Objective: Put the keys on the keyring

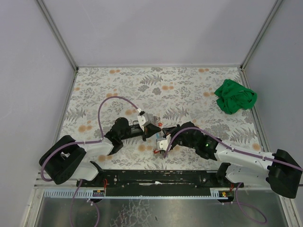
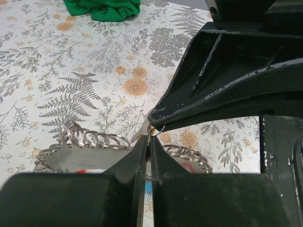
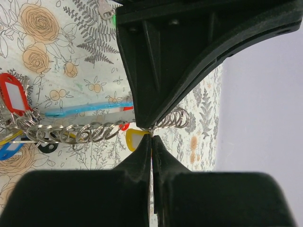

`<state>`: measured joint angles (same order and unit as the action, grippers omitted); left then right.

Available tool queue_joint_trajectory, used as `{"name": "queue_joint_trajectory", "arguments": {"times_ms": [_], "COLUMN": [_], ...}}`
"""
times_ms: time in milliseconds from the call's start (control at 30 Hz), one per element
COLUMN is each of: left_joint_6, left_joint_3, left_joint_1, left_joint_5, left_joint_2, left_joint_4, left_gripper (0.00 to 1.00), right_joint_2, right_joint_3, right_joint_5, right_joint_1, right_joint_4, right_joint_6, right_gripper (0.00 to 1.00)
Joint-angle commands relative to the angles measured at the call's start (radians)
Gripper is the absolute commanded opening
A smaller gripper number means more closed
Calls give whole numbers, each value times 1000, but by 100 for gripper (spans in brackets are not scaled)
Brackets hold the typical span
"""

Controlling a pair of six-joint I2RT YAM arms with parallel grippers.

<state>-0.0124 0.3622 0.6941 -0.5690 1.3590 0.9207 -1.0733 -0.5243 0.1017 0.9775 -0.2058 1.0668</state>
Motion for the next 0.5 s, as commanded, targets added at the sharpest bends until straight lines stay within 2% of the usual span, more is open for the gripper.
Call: {"name": "queue_joint_trajectory", "arguments": {"times_ms": [0,100,467], "left_joint_6": [-16,0,36], "left_joint_3": [-4,-11,-32], "left_joint_1": [4,2,2], "left_joint_5": [12,17,13], "left_joint_2": [-21,-20,-23], "left_joint_4": [1,27,91], "left_gripper": [0,0,0], "right_joint_2": [48,44,9], "right_joint_3": [10,36,103], "right_joint_5": [-120,-159,-152], "right_joint_1": [10,10,9], "right_joint_4": [-28,-23,-95], "right_joint_6": [-12,-39,-161], "right_gripper": [0,0,0]}}
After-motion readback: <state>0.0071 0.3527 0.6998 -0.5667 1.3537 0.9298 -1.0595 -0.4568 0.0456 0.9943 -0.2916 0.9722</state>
